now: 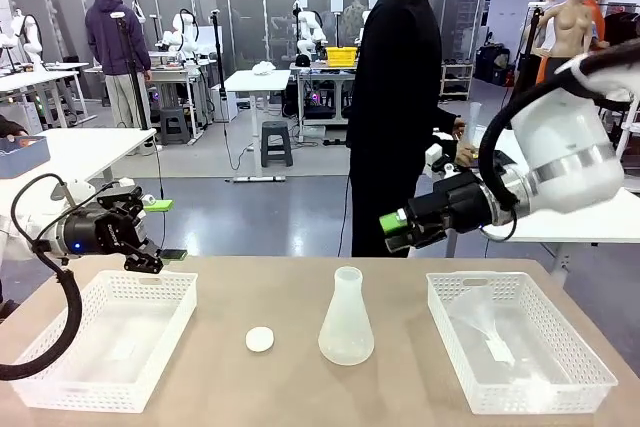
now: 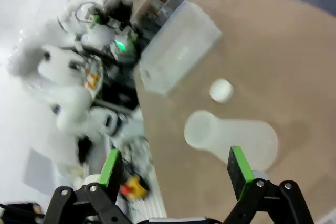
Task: Prepare the solutions needed for the experiment.
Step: Pick up the Plastic Funnel and insert it into the Big flask.
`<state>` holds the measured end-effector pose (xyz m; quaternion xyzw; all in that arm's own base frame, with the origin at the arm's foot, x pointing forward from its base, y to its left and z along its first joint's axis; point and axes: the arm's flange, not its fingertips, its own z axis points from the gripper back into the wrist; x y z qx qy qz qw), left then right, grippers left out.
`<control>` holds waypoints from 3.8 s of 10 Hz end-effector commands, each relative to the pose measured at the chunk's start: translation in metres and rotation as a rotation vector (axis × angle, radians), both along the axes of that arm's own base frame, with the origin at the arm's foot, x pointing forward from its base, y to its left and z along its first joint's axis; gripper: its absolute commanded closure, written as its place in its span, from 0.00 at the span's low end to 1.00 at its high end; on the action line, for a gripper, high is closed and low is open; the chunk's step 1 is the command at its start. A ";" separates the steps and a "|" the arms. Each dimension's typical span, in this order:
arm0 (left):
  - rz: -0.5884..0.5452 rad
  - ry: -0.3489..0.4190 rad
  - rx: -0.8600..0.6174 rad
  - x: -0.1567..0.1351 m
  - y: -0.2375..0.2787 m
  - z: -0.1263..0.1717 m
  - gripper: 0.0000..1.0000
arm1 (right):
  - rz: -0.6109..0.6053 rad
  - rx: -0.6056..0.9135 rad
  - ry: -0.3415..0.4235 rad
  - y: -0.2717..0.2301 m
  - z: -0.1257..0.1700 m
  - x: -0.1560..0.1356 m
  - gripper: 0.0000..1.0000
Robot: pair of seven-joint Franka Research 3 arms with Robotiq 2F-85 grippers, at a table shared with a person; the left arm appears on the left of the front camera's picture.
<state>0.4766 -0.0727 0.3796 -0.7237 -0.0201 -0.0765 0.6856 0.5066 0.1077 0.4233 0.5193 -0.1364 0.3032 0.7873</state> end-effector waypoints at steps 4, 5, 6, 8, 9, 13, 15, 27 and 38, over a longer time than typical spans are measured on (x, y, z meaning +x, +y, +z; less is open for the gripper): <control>0.005 0.006 -0.011 -0.001 0.000 0.002 0.00 | 0.149 -0.286 -0.134 -0.009 0.037 -0.004 0.00; 0.005 0.006 -0.011 -0.001 0.000 0.002 0.00 | 0.149 -0.286 -0.134 -0.009 0.037 -0.004 0.00; 0.005 0.006 -0.011 -0.001 0.000 0.002 0.00 | 0.149 -0.286 -0.134 -0.009 0.037 -0.004 0.00; 0.005 0.006 -0.011 -0.001 0.000 0.002 0.00 | 0.173 -0.347 -0.148 -0.011 0.042 -0.005 0.00; 0.005 0.006 -0.011 -0.001 0.000 0.002 0.00 | 0.269 -0.652 -0.168 -0.005 0.033 0.001 0.00; 0.005 0.006 -0.011 -0.001 0.000 0.002 0.00 | 0.493 -1.068 -0.266 -0.028 0.002 0.037 0.00; 0.005 0.006 -0.011 -0.001 0.000 0.002 0.00 | 0.509 -0.976 -0.257 -0.034 0.007 0.022 0.00; 0.005 0.006 -0.011 -0.001 0.000 0.002 0.00 | 0.690 -1.272 -0.595 -0.030 -0.003 0.068 0.00; 0.005 0.006 -0.011 -0.001 0.000 0.002 0.00 | 0.899 -0.985 -0.510 -0.025 -0.038 0.075 0.00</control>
